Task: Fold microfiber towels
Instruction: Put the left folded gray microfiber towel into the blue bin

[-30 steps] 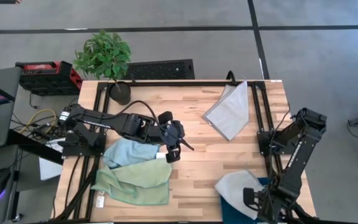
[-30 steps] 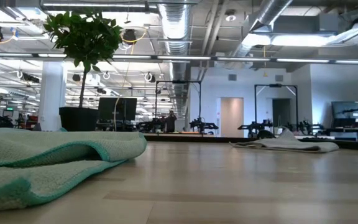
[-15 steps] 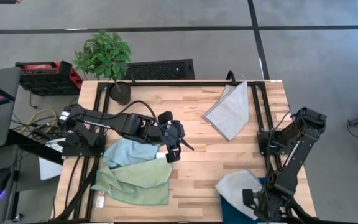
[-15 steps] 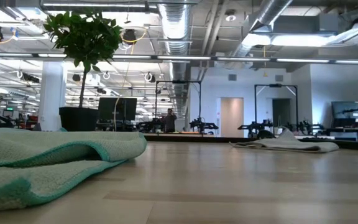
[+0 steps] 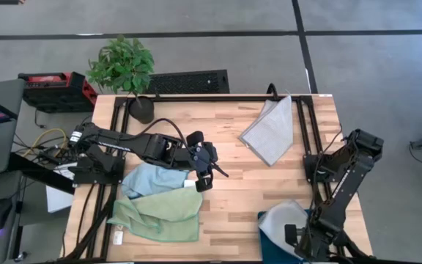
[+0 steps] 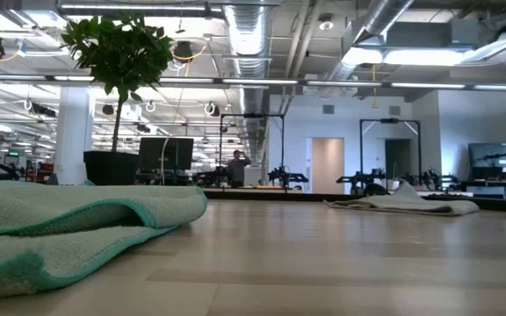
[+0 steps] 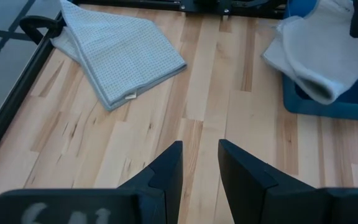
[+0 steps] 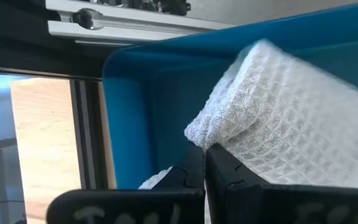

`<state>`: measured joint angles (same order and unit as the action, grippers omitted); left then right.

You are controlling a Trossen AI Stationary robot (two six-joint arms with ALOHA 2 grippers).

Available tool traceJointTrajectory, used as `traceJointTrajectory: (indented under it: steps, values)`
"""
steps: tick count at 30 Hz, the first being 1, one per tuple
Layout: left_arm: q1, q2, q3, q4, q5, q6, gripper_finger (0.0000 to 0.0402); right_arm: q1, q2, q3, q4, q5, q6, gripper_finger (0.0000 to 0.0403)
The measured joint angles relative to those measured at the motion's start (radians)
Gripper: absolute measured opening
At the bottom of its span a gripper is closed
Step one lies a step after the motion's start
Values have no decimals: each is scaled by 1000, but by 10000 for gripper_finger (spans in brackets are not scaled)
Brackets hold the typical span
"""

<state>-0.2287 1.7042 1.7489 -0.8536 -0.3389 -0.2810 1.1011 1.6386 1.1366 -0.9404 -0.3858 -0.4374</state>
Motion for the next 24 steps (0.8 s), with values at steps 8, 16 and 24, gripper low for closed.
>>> traceJointTrajectory:
  steps: [8, 16, 24]
  values:
    - [0, 0, 0, 0, 0, 0, 96, -4, 0, -1, -3, 14, 33, 12]
    - [0, 0, 0, 0, 0, 1, 96, -6, 2, -1, -1, 20, 43, 40]
    - [0, 0, 0, 0, 0, 1, 96, -11, 4, -2, 9, 23, 48, 88]
